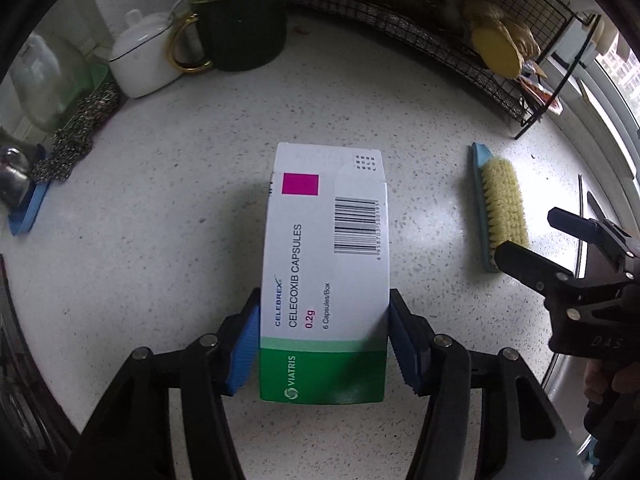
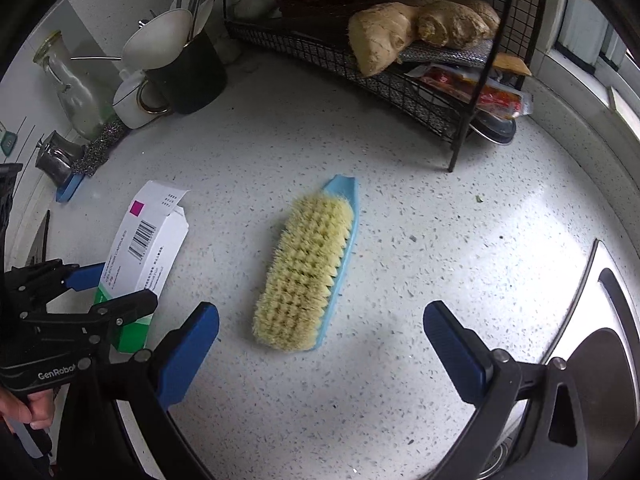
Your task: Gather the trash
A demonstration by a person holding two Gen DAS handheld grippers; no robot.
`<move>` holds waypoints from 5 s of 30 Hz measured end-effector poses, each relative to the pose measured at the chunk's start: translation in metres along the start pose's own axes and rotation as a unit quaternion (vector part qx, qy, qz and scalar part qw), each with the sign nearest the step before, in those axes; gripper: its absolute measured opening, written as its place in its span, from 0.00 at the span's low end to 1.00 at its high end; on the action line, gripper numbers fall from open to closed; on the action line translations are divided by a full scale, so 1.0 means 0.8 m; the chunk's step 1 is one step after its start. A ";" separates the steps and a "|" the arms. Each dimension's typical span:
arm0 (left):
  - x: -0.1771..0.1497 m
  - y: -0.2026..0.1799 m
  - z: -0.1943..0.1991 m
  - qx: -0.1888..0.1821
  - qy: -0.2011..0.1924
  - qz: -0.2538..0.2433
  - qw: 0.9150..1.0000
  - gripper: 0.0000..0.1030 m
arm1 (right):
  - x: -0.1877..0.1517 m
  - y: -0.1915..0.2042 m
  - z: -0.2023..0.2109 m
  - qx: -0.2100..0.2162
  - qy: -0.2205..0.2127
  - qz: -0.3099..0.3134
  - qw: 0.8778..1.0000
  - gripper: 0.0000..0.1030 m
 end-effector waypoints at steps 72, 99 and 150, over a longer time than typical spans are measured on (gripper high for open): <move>-0.538 0.019 0.140 -0.022 0.011 0.095 0.995 0.55 | -0.401 0.241 0.120 0.029 0.014 0.158 0.987 0.06; -0.595 0.007 -0.216 -0.064 0.125 0.107 0.984 0.55 | -0.490 0.174 -0.213 0.035 0.133 0.146 0.980 0.06; -0.635 0.029 -0.043 -0.036 0.021 0.052 0.998 0.99 | -0.532 0.204 -0.091 0.010 0.087 0.101 0.991 0.54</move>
Point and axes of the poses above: each gripper's, at about its wrist camera, not at the fingertips, and z roughly against the way its jaws point, y to its left, x to its top, the point moved 8 cm from there along -z, roughly the way its jaws point, and after that the axes turned 1 degree about x, right-handed, at the moved point
